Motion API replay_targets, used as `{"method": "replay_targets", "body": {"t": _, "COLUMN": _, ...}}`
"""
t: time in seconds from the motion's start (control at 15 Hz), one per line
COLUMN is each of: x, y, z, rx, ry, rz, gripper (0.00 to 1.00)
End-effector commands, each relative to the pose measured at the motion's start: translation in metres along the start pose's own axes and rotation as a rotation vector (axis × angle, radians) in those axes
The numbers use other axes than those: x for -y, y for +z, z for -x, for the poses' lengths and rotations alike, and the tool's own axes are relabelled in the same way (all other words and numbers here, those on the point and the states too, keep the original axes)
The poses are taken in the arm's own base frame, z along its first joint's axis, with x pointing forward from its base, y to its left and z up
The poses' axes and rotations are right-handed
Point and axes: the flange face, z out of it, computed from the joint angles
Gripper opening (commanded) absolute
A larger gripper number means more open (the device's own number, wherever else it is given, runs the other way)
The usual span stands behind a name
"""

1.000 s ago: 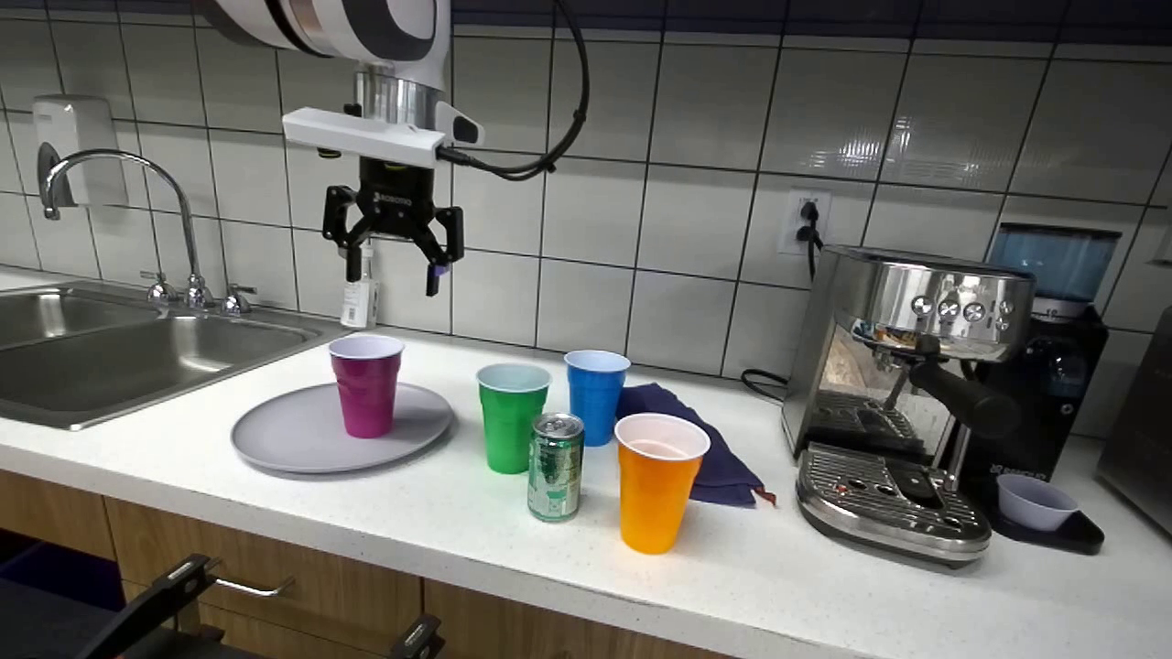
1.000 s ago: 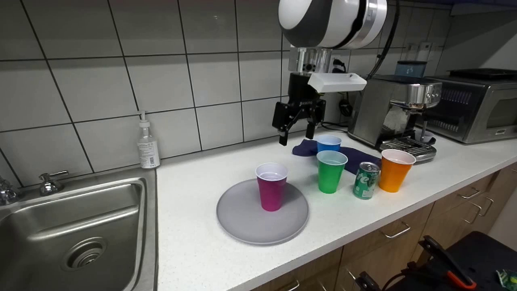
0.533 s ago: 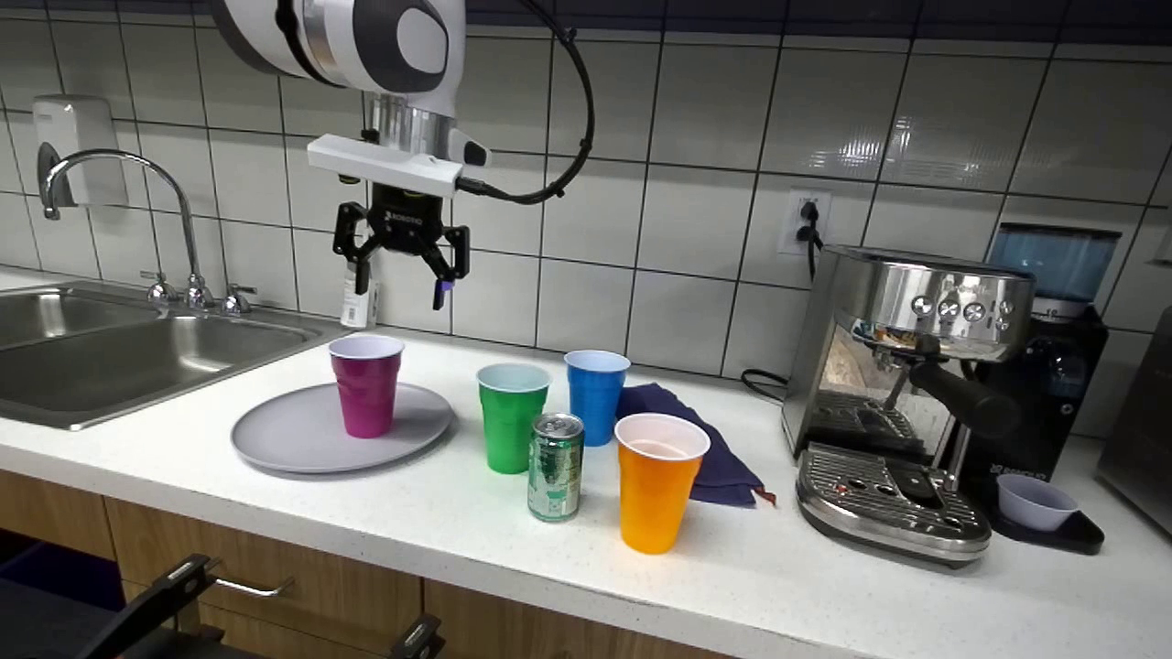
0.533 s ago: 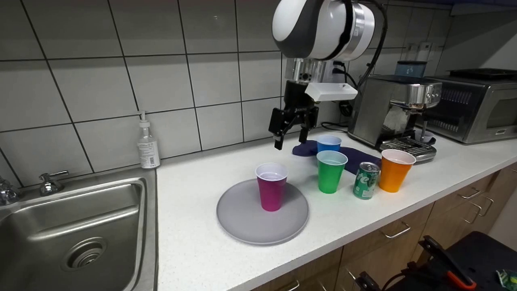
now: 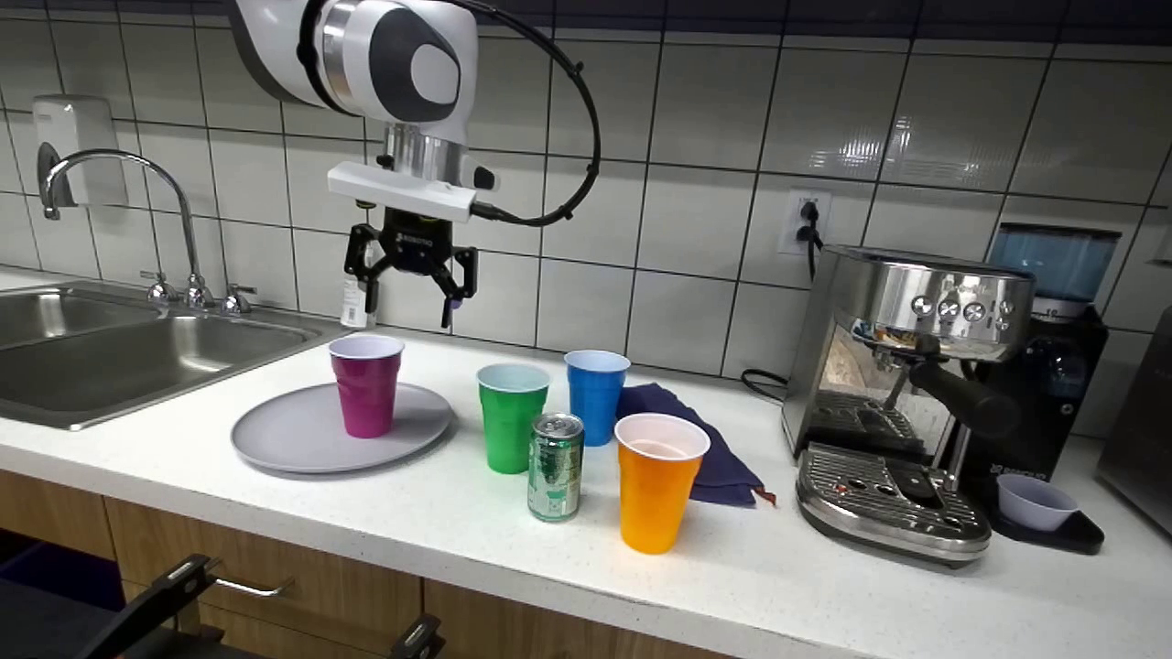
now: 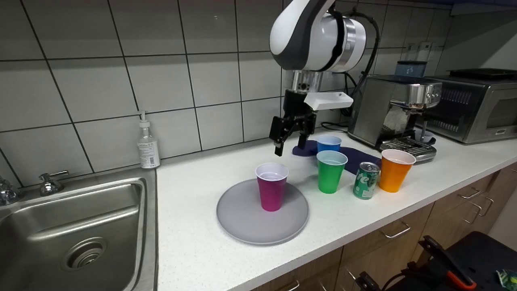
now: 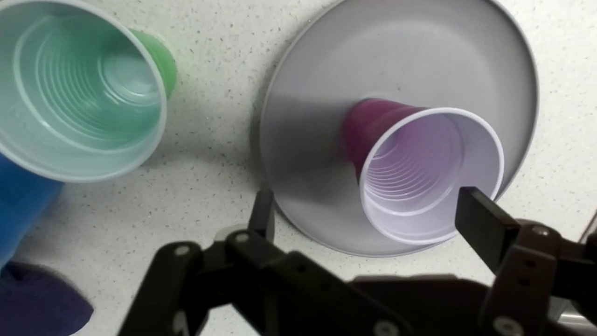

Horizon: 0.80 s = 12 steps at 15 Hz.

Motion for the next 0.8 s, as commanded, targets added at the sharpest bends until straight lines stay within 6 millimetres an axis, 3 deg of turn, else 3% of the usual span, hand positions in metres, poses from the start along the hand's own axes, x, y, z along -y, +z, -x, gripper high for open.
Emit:
{"method": "replay_targets", "body": {"t": 0.0, "x": -0.002, "y": 0.009, "z": -0.010, "rx": 0.006, "ry": -0.032, "rz": -0.010, "gripper": 1.00}}
{"method": "replay_targets", "body": {"t": 0.73, "x": 0.004, "y": 0.053, "z": -0.016, "rx": 0.053, "ry": -0.041, "rz": -0.012, "gripper": 1.00}}
